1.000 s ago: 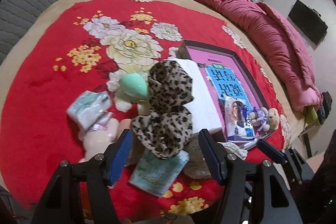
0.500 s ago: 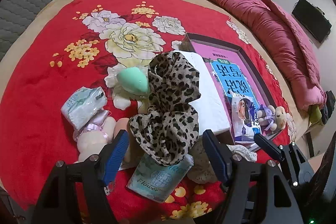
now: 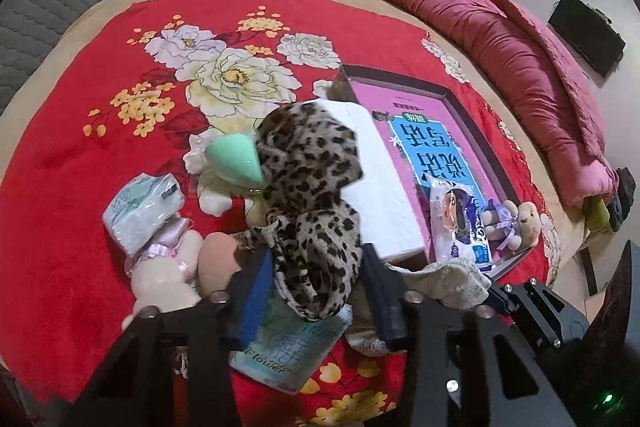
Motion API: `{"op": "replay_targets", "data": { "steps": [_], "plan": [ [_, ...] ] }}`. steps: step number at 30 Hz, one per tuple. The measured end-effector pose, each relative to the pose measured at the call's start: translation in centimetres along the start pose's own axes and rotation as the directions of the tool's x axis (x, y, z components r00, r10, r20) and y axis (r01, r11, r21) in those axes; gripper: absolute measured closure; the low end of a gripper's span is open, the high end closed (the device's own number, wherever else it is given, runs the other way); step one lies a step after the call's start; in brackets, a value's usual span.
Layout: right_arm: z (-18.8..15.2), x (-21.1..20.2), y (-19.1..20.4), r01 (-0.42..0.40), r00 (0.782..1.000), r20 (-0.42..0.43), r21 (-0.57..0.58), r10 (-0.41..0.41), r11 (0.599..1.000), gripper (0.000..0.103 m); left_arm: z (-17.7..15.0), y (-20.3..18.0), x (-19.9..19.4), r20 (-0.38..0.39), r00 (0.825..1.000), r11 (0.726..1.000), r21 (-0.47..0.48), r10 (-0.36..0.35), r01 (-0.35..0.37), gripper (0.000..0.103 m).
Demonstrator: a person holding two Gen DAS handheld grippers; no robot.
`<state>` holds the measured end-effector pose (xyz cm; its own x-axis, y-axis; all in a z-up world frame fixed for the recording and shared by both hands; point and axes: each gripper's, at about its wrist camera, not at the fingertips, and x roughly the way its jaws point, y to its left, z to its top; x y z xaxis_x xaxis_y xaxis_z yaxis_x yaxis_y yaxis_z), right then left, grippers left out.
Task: Organize soft objects
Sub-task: 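Grasp the leopard scrunchie with the left tool while the right grasps the white floral cloth, then carry the scrunchie over the tray with the left tool while the right carries the cloth there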
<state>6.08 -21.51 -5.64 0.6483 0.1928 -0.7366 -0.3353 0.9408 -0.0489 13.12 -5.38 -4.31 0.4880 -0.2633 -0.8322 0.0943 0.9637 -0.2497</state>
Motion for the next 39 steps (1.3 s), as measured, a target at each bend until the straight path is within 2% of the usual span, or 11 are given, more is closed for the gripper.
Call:
{"op": "replay_targets", "data": {
  "steps": [3, 5, 8, 12, 15, 25, 33, 37, 39],
  "plan": [
    [0.0, -0.4, -0.6, -0.025, 1.000, 0.012, 0.034, 0.024, 0.999, 0.071, 0.1, -0.3, -0.2, 0.007, 1.000, 1.000, 0.003, -0.008, 0.008, 0.079],
    [0.1, -0.8, -0.9, -0.036, 0.999, 0.027, 0.049, 0.035, 0.998, 0.074, 0.1, -0.3, -0.1, 0.004, 1.000, 1.000, -0.001, -0.018, 0.018, 0.093],
    [0.2, -1.7, -1.0, -0.045, 0.997, 0.064, 0.058, 0.042, 0.997, 0.075, 0.1, -0.2, -0.4, 0.016, 1.000, 1.000, -0.009, 0.005, -0.004, 0.094],
    [0.4, -3.0, -1.3, -0.047, 0.992, 0.122, 0.058, 0.040, 0.997, 0.075, 0.1, 0.5, -1.4, 0.049, 0.999, 0.999, -0.042, -0.013, 0.015, 0.094],
    [0.5, -4.0, -1.5, -0.036, 0.987, 0.159, 0.058, 0.026, 0.998, 0.075, 0.0, 0.4, -2.4, 0.071, 0.997, 0.999, -0.031, -0.009, 0.011, 0.094],
    [0.7, -5.7, -1.7, -0.021, 0.977, 0.211, 0.049, 0.010, 0.999, 0.075, -0.6, -0.6, -6.2, 0.147, 0.989, 1.000, 0.015, 0.009, -0.012, 0.094],
    [0.8, -6.9, -2.2, -0.035, 0.968, 0.252, 0.062, 0.018, 0.997, 0.075, -0.8, -1.3, -7.9, 0.176, 0.984, 0.999, 0.037, 0.029, -0.036, 0.094],
    [0.8, -7.7, -3.0, -0.022, 0.959, 0.283, 0.094, -0.005, 0.995, 0.075, -0.9, -2.4, -8.1, 0.179, 0.983, 0.997, 0.058, 0.030, -0.041, 0.094],
    [0.8, -8.3, -3.9, 0.007, 0.955, 0.294, 0.128, -0.045, 0.992, 0.075, -0.9, -3.1, -8.1, 0.181, 0.983, 0.997, 0.070, 0.030, -0.044, 0.094]
  ]
}}
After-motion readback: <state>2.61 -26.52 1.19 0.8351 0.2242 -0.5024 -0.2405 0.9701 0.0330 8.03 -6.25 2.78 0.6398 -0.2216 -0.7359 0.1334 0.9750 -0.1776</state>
